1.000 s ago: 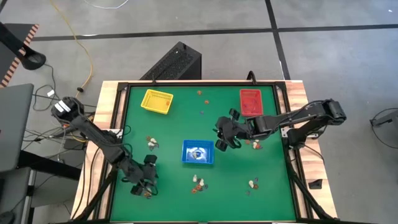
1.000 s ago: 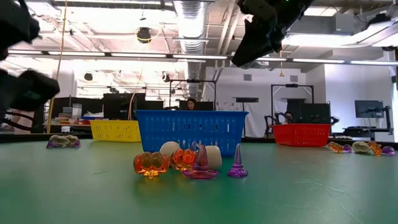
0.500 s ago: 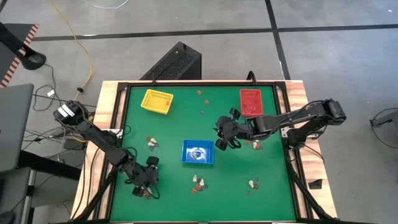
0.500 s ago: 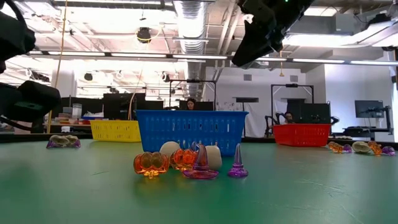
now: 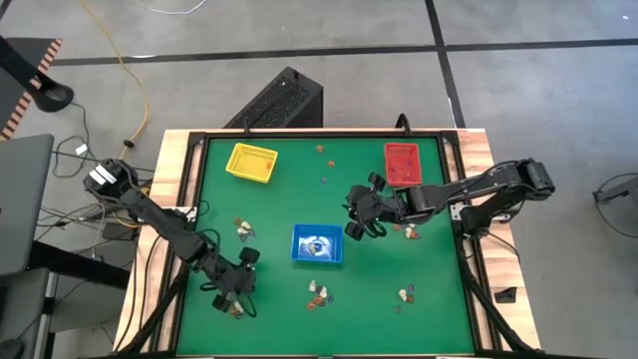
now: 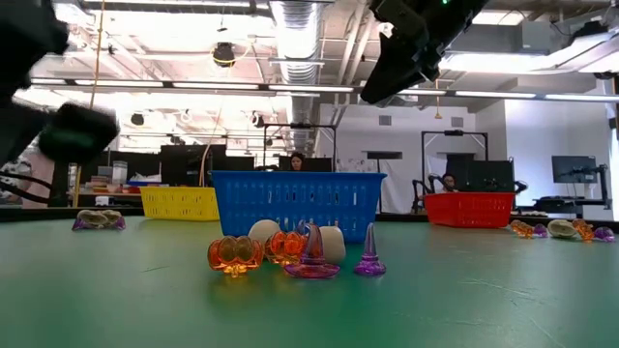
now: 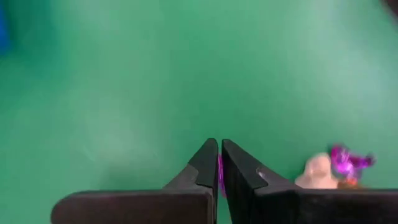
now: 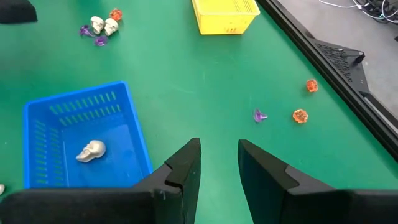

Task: Sort Halloween decoration
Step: Put the purple witch hat toy into the red bin

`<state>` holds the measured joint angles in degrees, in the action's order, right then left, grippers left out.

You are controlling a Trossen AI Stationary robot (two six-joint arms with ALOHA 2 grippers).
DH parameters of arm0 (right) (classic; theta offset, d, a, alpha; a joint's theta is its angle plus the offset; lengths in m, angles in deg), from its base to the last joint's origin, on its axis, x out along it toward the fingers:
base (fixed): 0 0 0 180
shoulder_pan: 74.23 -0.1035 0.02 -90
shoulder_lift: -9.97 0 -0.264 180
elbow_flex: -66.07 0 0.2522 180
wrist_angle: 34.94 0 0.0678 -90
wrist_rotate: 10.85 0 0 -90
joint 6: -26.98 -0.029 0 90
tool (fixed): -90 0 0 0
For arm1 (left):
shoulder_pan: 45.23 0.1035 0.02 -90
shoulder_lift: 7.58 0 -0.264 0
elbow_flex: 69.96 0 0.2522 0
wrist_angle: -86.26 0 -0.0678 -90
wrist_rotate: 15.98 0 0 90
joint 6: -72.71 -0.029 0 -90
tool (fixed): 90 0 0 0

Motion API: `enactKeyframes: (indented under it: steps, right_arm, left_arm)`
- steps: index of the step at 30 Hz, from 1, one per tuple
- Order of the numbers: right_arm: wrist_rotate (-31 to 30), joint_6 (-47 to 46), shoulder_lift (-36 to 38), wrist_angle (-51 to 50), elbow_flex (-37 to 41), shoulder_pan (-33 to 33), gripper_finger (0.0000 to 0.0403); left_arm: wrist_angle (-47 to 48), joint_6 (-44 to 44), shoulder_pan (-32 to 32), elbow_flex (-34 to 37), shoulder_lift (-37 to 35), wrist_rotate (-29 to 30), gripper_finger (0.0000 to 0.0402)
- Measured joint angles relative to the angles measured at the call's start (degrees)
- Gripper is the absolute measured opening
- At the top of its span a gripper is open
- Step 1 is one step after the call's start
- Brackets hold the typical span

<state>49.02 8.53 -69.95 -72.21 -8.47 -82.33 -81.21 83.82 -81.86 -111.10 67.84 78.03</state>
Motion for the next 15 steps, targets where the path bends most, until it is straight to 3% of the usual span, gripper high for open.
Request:
enactKeyframes:
  steps: [4, 9, 15]
  right_arm:
    - [0.0, 0.5, 0.0, 0.0, 0.0, 0.0, 0.0136]
    - [0.0, 1.0, 0.0, 0.0, 0.0, 0.0, 0.0136]
    - [0.0, 1.1, 0.0, -1.7, 0.0, -0.1, 0.0136]
  left_arm:
    - [-0.1, -6.7, 3.8, -0.1, -5.4, 0.1, 0.0000]
    - [-9.9, -23.3, 12.7, -0.2, -13.1, -0.3, 0.0000]
    - [-27.1, -30.1, 26.2, -0.2, -11.7, -11.7, 0.0000]
